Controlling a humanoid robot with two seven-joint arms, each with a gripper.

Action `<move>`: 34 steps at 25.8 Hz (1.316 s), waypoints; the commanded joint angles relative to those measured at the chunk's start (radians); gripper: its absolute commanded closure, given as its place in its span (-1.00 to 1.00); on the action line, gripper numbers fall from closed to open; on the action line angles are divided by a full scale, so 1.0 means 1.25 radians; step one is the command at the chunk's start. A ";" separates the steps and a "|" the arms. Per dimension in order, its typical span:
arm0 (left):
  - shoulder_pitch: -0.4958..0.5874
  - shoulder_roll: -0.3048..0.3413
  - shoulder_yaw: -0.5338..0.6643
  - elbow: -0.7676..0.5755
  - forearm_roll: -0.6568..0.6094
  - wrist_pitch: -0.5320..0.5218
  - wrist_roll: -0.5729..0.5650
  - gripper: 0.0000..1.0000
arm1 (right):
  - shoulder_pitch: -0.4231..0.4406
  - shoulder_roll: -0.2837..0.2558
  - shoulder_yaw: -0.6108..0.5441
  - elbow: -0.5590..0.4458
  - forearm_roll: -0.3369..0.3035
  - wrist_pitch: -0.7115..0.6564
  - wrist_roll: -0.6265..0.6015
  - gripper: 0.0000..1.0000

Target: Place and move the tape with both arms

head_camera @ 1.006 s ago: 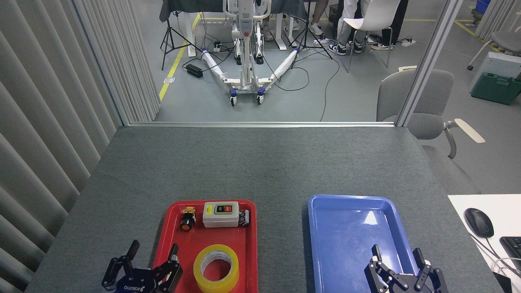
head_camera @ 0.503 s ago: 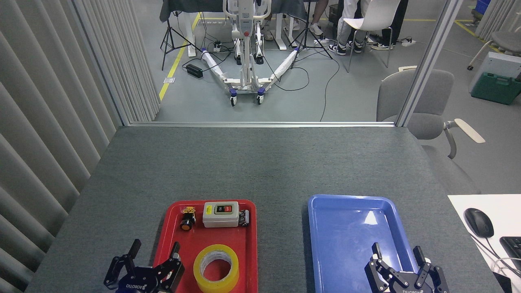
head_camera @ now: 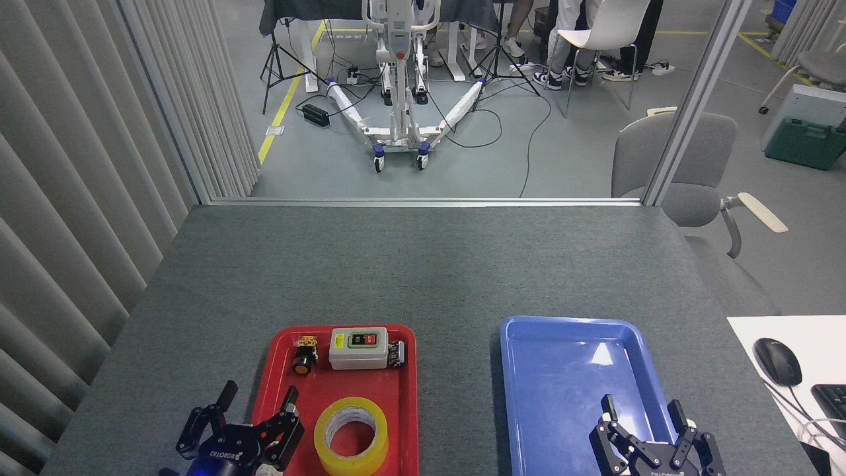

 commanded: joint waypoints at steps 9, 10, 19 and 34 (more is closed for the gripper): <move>-0.021 0.043 -0.016 0.002 0.005 -0.010 -0.004 -1.00 | 0.000 0.000 0.005 0.001 -0.001 -0.001 -0.004 -1.00; -0.021 0.057 -0.028 0.000 0.006 -0.023 -0.002 -1.00 | 0.000 0.000 0.005 0.001 -0.001 -0.002 -0.007 -1.00; -0.045 0.061 -0.037 0.024 0.016 -0.099 -0.007 -1.00 | 0.000 0.007 0.010 0.007 -0.001 -0.009 -0.014 -1.00; -0.225 0.020 -0.123 0.109 0.012 -0.093 -0.583 -1.00 | -0.001 0.006 0.011 0.016 0.000 -0.011 -0.013 -1.00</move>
